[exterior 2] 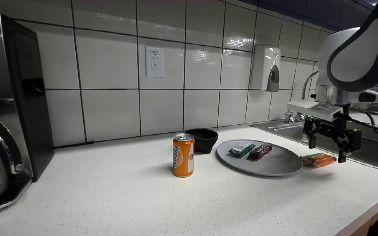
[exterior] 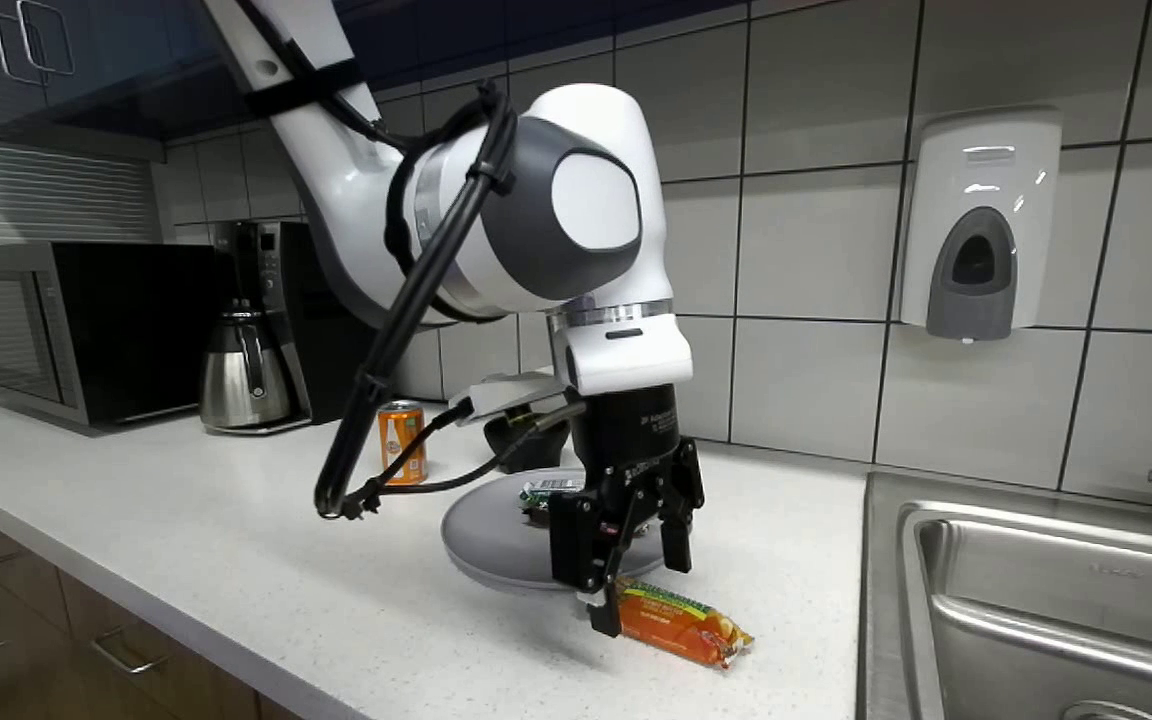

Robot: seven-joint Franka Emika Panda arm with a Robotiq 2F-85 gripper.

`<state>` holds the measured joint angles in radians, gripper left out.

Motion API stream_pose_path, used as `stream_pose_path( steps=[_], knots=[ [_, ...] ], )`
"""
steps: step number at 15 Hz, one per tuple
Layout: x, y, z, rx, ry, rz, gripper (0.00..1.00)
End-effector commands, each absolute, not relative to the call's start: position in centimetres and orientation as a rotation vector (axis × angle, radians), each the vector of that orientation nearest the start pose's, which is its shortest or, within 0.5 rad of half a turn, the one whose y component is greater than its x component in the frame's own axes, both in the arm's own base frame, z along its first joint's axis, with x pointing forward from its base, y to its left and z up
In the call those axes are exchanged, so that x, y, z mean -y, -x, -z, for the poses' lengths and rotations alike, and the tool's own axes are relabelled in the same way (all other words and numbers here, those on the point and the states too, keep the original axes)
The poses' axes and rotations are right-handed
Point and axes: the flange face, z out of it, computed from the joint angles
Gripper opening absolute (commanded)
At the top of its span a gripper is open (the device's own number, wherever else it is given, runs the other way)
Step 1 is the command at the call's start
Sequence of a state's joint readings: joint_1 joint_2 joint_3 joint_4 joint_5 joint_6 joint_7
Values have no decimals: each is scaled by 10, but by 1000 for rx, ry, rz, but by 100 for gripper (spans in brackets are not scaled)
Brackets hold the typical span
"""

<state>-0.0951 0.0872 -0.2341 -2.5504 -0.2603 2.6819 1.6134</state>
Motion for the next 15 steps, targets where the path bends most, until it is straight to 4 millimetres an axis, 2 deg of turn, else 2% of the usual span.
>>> stream_pose_path(
  steps=[1, 15],
  knots=[
    [150, -438, -240, -2383, 2124, 175, 100],
    [161, -455, -230, -2317, 2176, 134, 100]
  ],
)
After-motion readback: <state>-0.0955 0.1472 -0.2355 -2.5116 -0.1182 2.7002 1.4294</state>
